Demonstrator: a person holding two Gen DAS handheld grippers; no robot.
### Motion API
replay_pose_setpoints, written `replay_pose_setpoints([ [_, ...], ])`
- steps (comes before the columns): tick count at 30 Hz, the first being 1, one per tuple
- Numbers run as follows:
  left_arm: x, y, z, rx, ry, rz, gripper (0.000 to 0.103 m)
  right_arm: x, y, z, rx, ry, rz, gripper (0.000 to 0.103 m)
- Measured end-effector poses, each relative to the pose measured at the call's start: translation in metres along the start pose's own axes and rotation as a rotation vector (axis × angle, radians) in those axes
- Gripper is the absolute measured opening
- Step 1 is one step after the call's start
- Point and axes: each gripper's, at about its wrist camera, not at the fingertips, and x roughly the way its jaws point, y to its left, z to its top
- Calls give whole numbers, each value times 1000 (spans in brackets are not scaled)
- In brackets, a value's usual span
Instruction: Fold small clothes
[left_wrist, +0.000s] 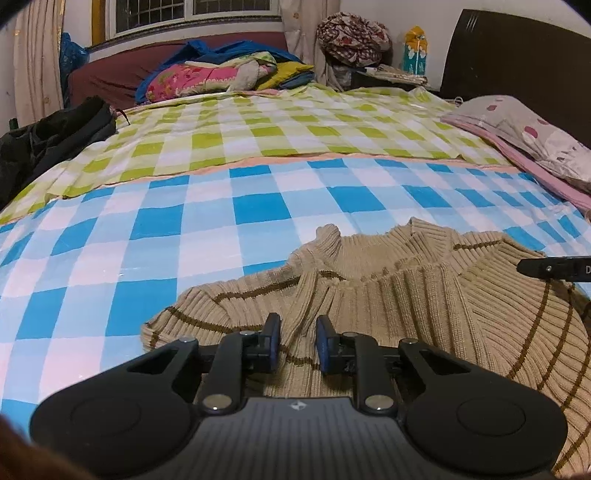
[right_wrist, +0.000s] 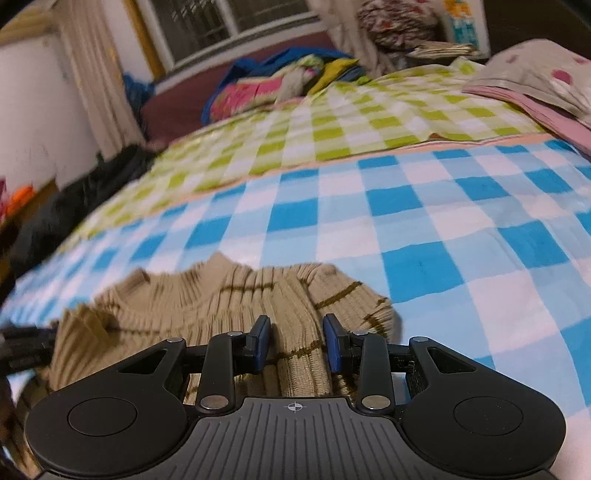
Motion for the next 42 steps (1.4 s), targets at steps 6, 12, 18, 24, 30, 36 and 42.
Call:
replay_pose_setpoints([
  [6,-1,-1,3,0,-4,2,16,2,8,1,-71,25,-31,16],
  [12,-42,12,10,-44,-149,24,14,-24,7,11,-34,-74,-27,6],
  [18,-76,41,13,-135,-289,117,14,-58,0,25,59,-239,-29,6],
  [24,-37,57,-11,-179,-194,187,14,-27,-5,15,87,-204,-109,6],
  [30,-15,54,-30,-166,-142,215,14,3,-19,-5,103,-105,-156,6],
  [36,-16,48,-36,-143,-145,235,15,2,-15,-6,76,-110,-173,6],
  [42,-26,45,-30,-152,-154,239,18,0,-14,-7,79,-92,-173,10],
])
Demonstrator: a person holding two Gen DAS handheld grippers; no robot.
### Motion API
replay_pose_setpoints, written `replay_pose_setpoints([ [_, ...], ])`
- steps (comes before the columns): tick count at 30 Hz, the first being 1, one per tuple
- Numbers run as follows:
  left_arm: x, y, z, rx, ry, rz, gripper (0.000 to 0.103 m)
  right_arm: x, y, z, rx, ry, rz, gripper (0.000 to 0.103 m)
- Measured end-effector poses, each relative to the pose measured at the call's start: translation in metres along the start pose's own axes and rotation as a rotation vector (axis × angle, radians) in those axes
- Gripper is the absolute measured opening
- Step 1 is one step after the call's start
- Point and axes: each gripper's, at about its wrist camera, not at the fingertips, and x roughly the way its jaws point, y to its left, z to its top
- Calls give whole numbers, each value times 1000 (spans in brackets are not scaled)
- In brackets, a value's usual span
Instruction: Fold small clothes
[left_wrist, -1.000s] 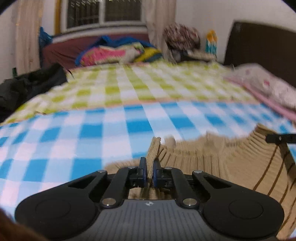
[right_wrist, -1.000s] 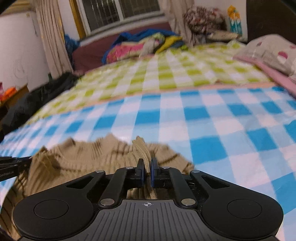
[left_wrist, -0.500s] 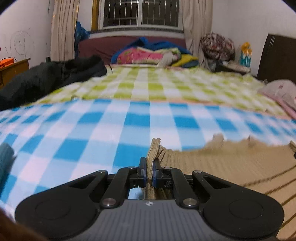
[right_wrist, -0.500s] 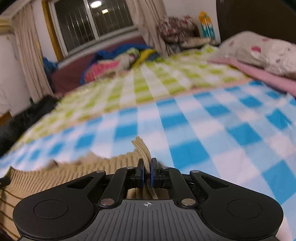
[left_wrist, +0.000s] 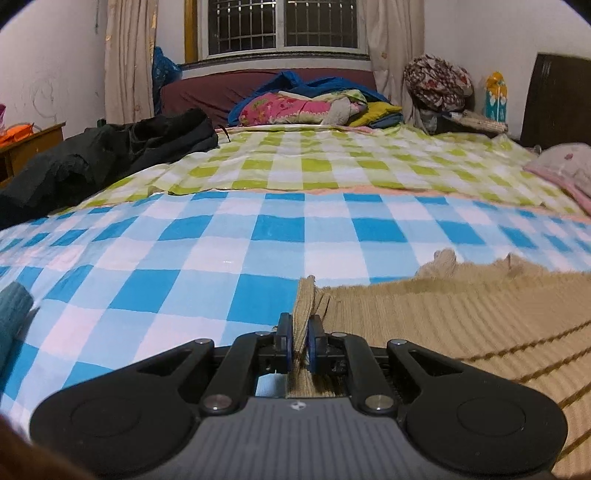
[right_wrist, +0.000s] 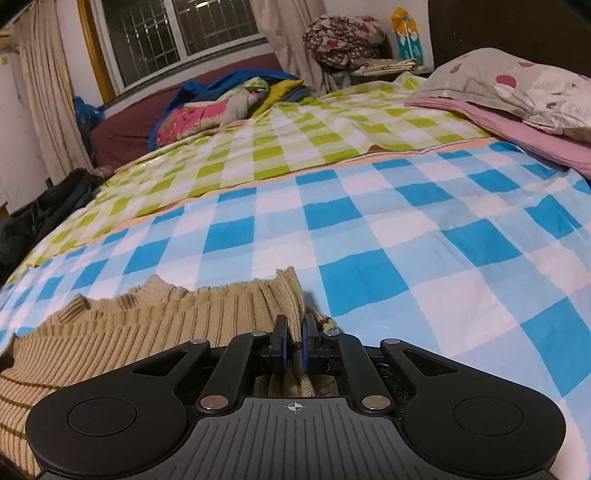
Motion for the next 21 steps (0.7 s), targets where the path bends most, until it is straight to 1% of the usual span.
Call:
replay_pose_setpoints([
  [2,-8,3,4,-17,-20,-8,18,-5,2,4,-10,-3,2,12],
  [4,-17,3,6,-18,-40,-6,20,-17,3,7,-13,-30,0,15],
  [6,-27,3,7,-15,-58,-16,21,-32,5,8,-23,-61,-8,15],
  [8,-37,2,8,-5,-72,-17,27,-46,9,8,-41,-82,3,15],
  [11,-50,4,7,-20,-84,-31,28,-67,20,2,-88,-99,38,15],
  [14,-66,5,-1,-32,-101,-57,29,-80,28,-14,-132,-81,78,15],
  [17,-75,1,-18,-36,-80,-101,29,-85,23,-33,-132,-44,90,15],
  [18,-77,-2,-25,-21,-67,-108,29,-85,20,-39,-129,-34,88,15],
  [21,-76,-12,-45,44,-38,-93,29,-81,10,-52,-123,-9,63,13],
])
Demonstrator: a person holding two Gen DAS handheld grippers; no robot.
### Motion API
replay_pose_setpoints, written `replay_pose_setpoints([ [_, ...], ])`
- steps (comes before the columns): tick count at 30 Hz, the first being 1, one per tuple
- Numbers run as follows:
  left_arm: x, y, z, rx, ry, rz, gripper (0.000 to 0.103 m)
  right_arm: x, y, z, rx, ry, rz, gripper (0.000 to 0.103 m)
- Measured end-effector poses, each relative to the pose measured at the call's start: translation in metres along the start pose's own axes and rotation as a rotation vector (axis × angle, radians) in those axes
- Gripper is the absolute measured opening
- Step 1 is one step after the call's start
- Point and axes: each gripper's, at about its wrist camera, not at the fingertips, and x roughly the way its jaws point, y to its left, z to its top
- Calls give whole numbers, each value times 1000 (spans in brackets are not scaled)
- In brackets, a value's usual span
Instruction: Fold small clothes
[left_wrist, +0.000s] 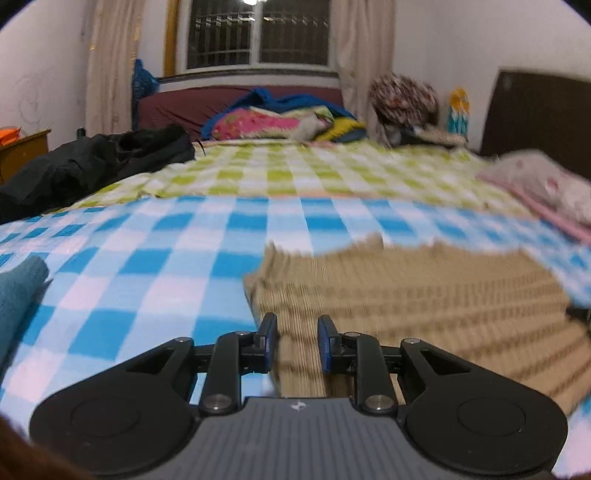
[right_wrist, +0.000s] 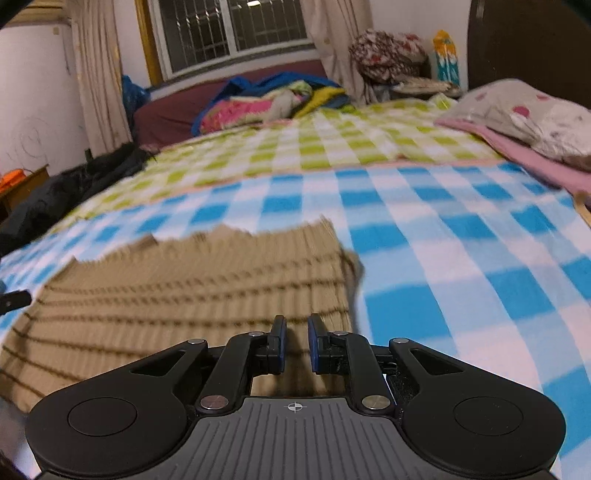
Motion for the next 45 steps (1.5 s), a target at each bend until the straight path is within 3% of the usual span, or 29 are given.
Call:
replay_pose_setpoints([
  [5,3,4,-11,-18,5,27,38,3,-10,-4,49,-2,-17,6],
  [12,-2,9,-10,-84,15,30,39,3,-17,-8,84,-5,-25,4],
  [15,-15,14,-12,-115,4,19,39,-5,-12,-5,74,-7,-37,6],
  [18,-28,21,-18,-155,-4,5,39,-17,-4,-3,45,-29,-45,17],
  [22,-37,26,-29,-185,11,-18,39,-29,9,-4,-2,-53,-42,16],
  [26,-40,29,-39,-207,34,-30,39,-17,16,-12,-25,36,-69,16],
  [30,-44,34,-44,-221,40,-59,39,-18,27,-6,-45,48,-101,17],
  [37,-50,40,-48,-241,54,-95,39,-32,75,10,-128,27,-61,17],
  [45,-54,37,-50,-221,73,-116,39,-19,153,16,-209,84,67,17],
])
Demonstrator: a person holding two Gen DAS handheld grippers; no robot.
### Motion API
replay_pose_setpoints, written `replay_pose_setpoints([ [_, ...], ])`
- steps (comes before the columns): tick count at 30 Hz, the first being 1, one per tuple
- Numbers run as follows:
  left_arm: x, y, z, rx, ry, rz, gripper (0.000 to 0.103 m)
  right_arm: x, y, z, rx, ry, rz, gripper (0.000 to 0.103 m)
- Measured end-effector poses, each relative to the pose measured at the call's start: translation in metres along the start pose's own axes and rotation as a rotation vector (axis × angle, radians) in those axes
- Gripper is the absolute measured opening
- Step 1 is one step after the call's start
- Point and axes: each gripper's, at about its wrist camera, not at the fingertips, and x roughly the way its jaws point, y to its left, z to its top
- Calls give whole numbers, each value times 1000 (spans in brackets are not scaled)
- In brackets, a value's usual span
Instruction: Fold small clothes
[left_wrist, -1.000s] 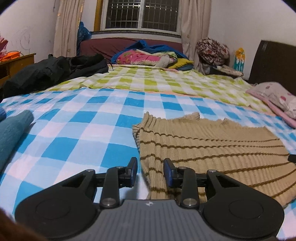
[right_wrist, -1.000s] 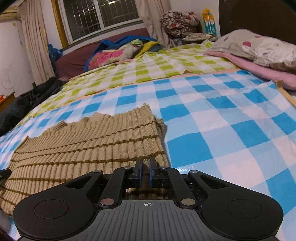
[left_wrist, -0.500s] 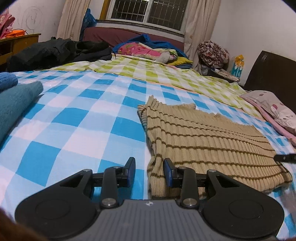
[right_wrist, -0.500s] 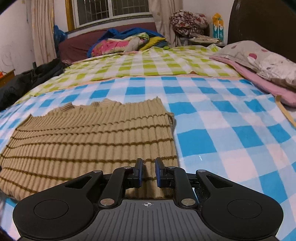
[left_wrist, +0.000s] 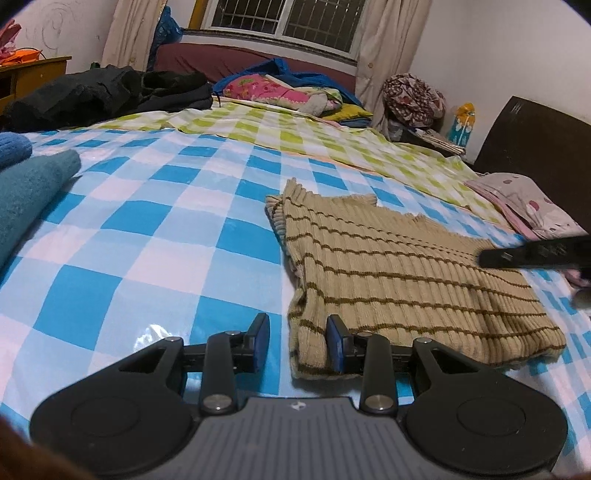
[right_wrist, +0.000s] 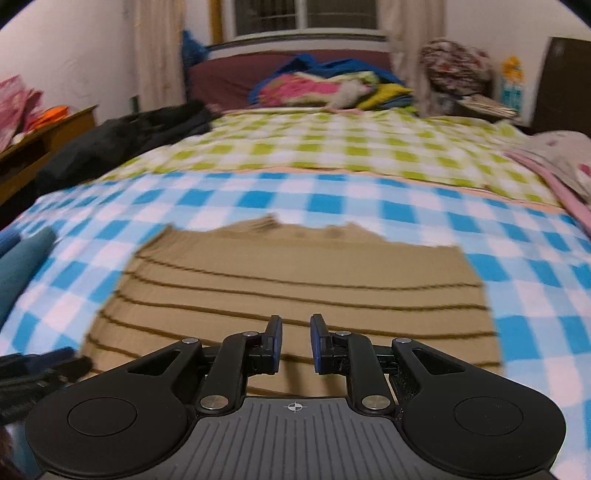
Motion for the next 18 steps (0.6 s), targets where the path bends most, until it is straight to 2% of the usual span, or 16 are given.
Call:
replay_pose_setpoints([
  [3,1,2,-1,-11,4,-17,39,13,29,14,-32,23,47,18],
  [6,2,5,-1,-15,6,-30,39,26,52,26,-52,39,91,32],
  [14,3,5,-3,-17,1,-55,39,77,109,53,-93,109,155,33],
  [18,4,5,-3,-16,0,-65,39,103,127,63,-96,148,148,36],
])
